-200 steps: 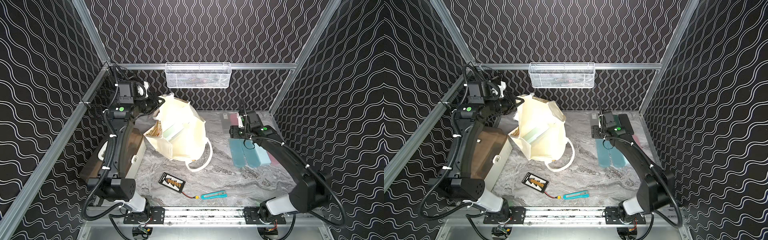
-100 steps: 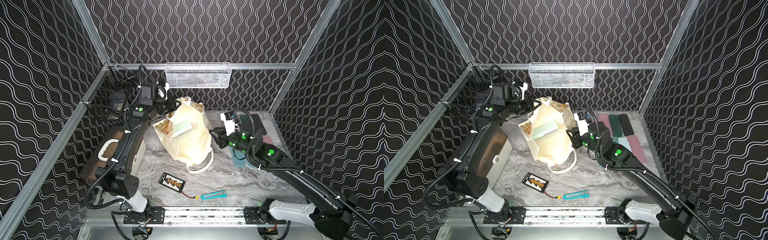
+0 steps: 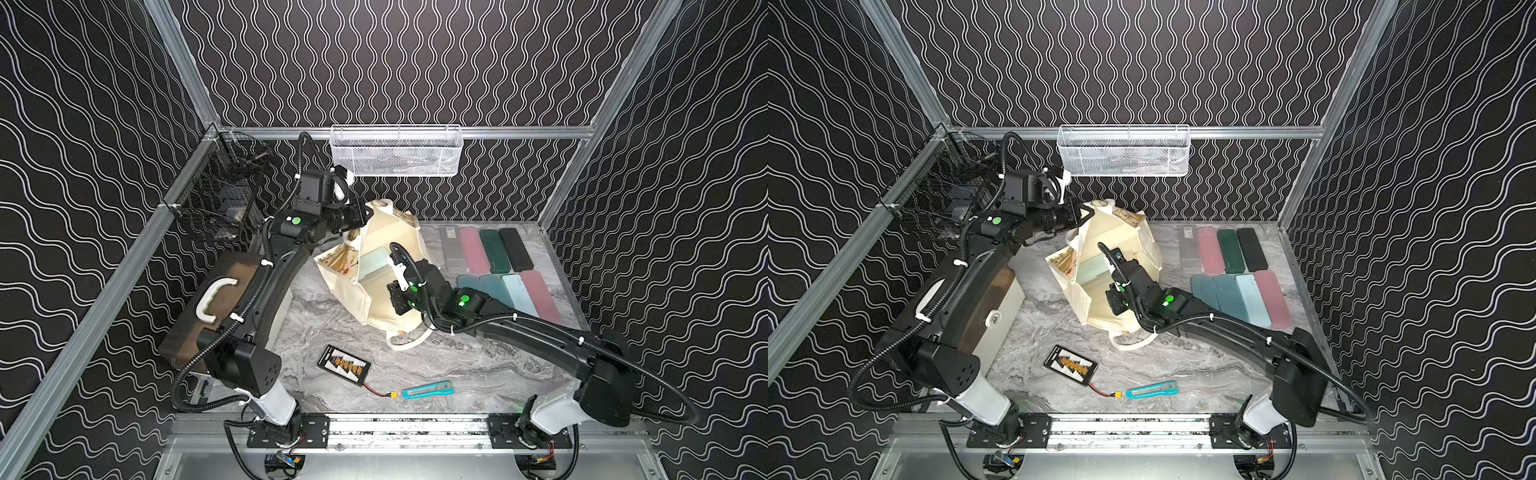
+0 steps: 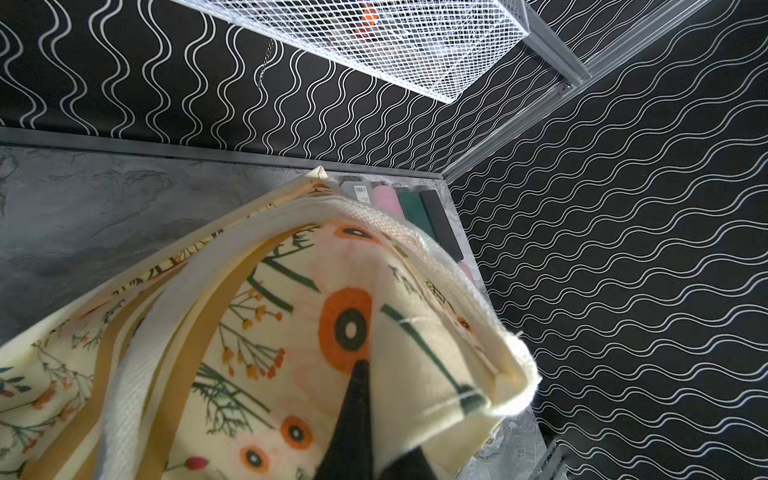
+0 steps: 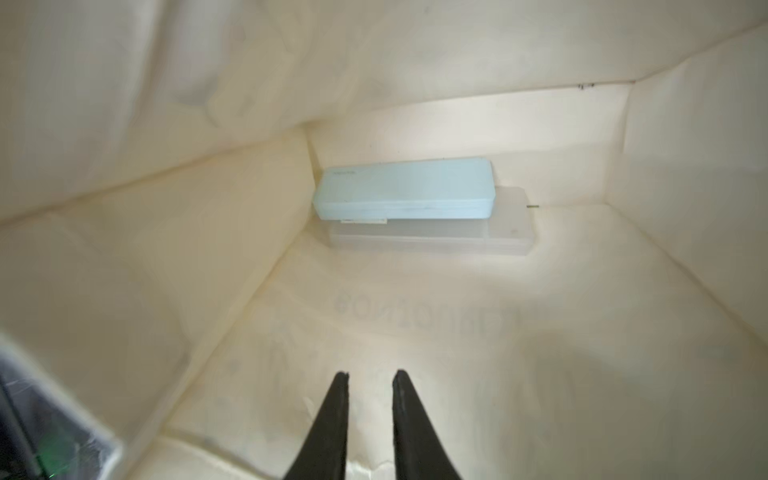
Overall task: Take out the pencil case from the canvas bag
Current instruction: Pick up the pencil case from the canvas bag.
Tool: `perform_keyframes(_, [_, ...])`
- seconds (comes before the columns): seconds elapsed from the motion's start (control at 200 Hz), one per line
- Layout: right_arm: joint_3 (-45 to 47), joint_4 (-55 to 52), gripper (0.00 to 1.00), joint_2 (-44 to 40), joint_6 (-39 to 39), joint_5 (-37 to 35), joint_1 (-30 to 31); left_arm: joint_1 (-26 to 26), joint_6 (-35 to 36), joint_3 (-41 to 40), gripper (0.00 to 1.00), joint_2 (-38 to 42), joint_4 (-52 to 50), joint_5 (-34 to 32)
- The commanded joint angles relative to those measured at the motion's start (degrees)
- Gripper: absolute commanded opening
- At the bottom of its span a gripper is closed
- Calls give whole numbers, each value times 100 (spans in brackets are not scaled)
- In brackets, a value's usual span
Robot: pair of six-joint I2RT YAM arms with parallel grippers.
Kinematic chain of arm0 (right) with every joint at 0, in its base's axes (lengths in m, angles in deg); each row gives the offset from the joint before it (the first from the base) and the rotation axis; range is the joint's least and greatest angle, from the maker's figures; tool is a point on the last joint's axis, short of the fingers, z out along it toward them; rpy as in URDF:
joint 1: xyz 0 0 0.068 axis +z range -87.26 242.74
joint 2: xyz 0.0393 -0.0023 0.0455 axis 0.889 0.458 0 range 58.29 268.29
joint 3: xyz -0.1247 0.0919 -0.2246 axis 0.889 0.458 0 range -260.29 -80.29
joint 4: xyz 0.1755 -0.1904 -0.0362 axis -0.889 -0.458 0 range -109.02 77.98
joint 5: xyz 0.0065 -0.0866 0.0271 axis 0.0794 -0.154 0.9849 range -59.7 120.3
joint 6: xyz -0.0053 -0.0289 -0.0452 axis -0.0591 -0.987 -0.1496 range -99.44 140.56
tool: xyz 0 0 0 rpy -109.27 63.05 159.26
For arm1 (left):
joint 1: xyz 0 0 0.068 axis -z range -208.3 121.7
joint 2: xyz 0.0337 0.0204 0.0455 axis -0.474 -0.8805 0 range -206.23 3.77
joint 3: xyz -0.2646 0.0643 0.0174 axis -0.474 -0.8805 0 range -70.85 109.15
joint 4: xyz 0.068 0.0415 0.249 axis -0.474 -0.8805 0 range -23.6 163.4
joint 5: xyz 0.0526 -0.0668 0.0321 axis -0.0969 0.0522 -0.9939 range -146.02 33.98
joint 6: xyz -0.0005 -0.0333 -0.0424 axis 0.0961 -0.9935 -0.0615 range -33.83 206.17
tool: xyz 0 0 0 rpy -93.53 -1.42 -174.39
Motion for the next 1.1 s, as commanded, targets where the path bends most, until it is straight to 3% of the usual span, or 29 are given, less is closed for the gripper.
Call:
perform_keyframes(0.0, [-172,-169,22,387,384,-335,-24,43,63,-18,0,150,534,79])
perform_keyframes(0.29, [-715,-428,21,1483,1301,-275,-319,56,-22,-199,0,432,629,352])
perform_keyframes(0.42, [-918,-521,31,1763,1935,-90,-545,52,-40,-374,0,626,751,459])
perform_keyframes(0.616, [-889,-384,47,1761,2815,-127,-786,54,34,-537,0,904,710,485])
perform_keyframes(0.796, [-1088,-726,48,1900,3887,-141,-970,50,-29,-790,0,1077,891,613])
perform_keyframes(1.096, [-500,67,55,1575,4608,262,-1276,50,-80,-931,0,1212,1045,825])
